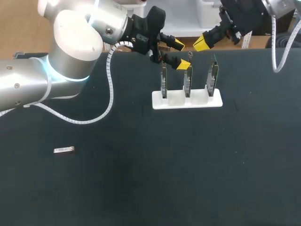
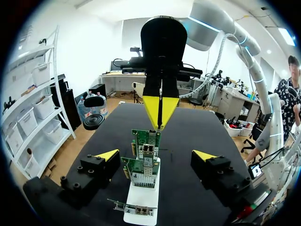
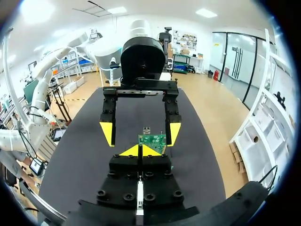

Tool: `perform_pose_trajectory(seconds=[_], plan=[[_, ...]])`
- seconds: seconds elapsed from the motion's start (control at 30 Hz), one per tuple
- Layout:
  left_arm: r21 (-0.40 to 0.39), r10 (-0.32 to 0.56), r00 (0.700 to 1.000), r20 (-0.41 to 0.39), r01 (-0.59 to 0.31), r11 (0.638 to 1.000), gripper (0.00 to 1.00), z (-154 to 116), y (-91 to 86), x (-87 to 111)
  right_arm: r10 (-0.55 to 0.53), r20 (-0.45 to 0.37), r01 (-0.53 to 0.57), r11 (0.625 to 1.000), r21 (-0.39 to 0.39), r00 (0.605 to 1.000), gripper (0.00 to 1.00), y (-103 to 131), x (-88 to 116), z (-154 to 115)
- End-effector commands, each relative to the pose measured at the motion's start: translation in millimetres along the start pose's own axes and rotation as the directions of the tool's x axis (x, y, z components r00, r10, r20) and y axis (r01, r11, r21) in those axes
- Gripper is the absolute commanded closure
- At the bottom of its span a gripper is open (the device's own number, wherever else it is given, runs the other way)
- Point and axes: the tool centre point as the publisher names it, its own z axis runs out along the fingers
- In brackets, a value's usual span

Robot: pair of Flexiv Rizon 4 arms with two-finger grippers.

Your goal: Pick up the optical module with the left hand, and insert it into the network port with the right hand.

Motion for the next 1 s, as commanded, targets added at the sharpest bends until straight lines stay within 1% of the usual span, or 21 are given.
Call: perform_pose_trajectory(seconds=[0.03, 0.5, 1.0], plan=[[-0.003, 0.001, 1.000, 0.001, -0.001, 1.000, 0.00, 0.0, -0.9, 0.7, -0.004, -0.004, 0.004, 1.000, -0.016, 1.000, 1.00, -9.0, -1.8, 7.5], [-0.003, 0.001, 1.000, 0.001, -0.001, 1.000, 0.00, 0.0, -0.9, 0.7, 0.004, -0.017, -0.005, 0.999, -0.043, 1.000, 1.00, -10.4, -1.9, 19.9], [-0.003, 0.001, 1.000, 0.001, -0.001, 1.000, 0.00, 0.0, -0.9, 0.7, 0.013, -0.024, -0.014, 0.999, -0.041, 1.000, 1.00, -12.2, 0.7, 21.8]])
